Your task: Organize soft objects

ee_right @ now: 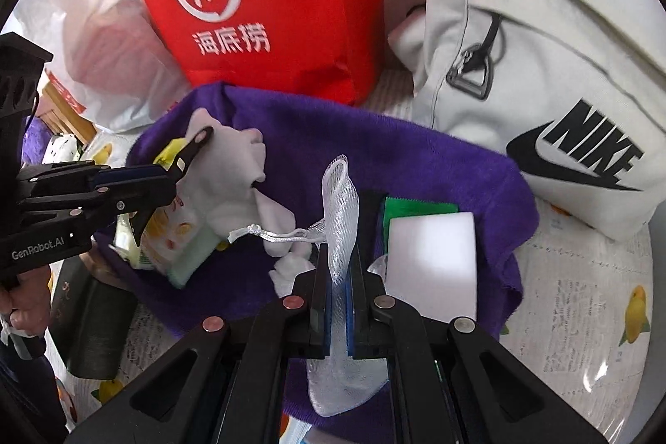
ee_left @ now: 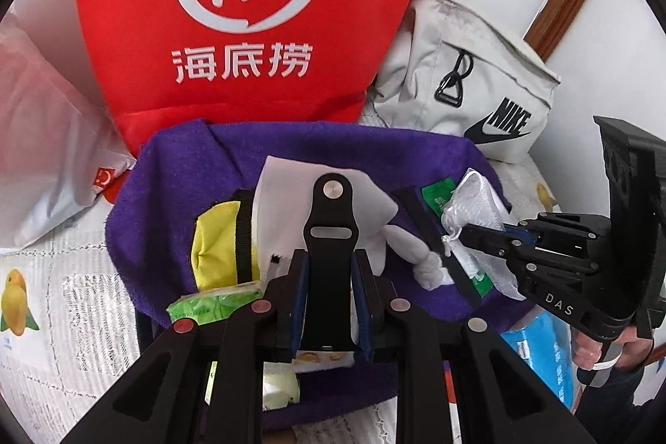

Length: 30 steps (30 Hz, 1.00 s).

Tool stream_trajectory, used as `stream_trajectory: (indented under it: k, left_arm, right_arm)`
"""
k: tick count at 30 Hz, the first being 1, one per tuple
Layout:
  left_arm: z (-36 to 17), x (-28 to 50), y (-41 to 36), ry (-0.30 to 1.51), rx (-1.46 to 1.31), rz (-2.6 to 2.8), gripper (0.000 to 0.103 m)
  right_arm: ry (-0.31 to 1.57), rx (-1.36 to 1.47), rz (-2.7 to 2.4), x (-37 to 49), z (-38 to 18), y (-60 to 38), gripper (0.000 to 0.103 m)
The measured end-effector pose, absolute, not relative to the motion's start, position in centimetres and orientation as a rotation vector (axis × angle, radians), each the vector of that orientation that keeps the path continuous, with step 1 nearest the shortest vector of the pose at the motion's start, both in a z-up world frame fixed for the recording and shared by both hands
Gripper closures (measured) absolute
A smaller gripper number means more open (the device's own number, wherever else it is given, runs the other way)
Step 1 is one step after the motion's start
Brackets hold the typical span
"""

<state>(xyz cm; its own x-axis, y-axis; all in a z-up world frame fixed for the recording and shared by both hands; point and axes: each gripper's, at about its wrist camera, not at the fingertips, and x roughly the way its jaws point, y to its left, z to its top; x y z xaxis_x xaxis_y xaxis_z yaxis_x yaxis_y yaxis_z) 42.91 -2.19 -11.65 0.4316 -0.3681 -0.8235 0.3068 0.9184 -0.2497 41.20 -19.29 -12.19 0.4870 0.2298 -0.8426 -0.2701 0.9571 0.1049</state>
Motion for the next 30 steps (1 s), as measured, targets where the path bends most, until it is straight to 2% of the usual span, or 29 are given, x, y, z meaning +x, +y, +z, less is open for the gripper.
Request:
stream_trajectory:
  k: [5,6,7,8,9,10,16,18,22,25,27,30]
  left_arm:
    - [-12.0,43.2,-2.7,1.063,-0.063,-0.41,0.081]
    - [-11.9,43.1,-2.7,1.06,-0.056,-0.405,0.078]
    - [-11.7,42.9,-2.6,1.057,-0.051,-0.4,0.074]
    - [-11.5,42.8,-2.7,1.055,-0.044,-0.394,0.062]
    - [-11.3,42.6,-2.7,1.046,-0.035,-0.383,0.054]
    - [-11.0,42.4,-2.6,1.036,-0.028,-0.378,0.054]
    - [-9.3,40.9,-2.4,1.039,-0.013,-0.355,0.052]
    - [-8.6,40.1,-2.3,1.031,-0.004,-0.348,0.044]
    - [-6.8,37.7,-2.1,1.011,0.017,-0.318,0.037]
    - [-5.5,35.4,-1.9,0.993,0.029,-0.284,0.025]
    - [-4.6,33.7,-1.8,0.977,0.042,-0.271,0.016]
    - [-3.3,30.6,-1.4,0.947,0.039,-0.248,0.007]
  right_arm:
    - [1.048,-0.042,0.316,41.7,-12.9,-19.0,0.093]
    - [1.045,-0.043,0.319,41.7,-13.0,-18.9,0.088]
    - [1.045,-0.043,0.321,41.6,-12.9,-18.9,0.078]
    - [1.044,-0.043,0.321,41.5,-12.9,-18.9,0.073]
    - [1.036,-0.042,0.32,41.3,-12.7,-18.9,0.062]
    - [1.021,-0.039,0.317,41.0,-12.5,-19.0,0.059]
    - [0.987,-0.015,0.311,39.3,-11.1,-19.6,0.057]
    - [0.983,-0.014,0.297,38.6,-10.6,-19.8,0.05]
    - [0.953,0.009,0.28,36.5,-9.0,-20.5,0.038]
    - [0.926,0.022,0.256,34.6,-7.6,-20.9,0.032]
    - [0.903,0.025,0.236,33.1,-6.6,-21.2,0.023]
    - [0.851,0.011,0.212,30.3,-5.3,-21.1,0.016]
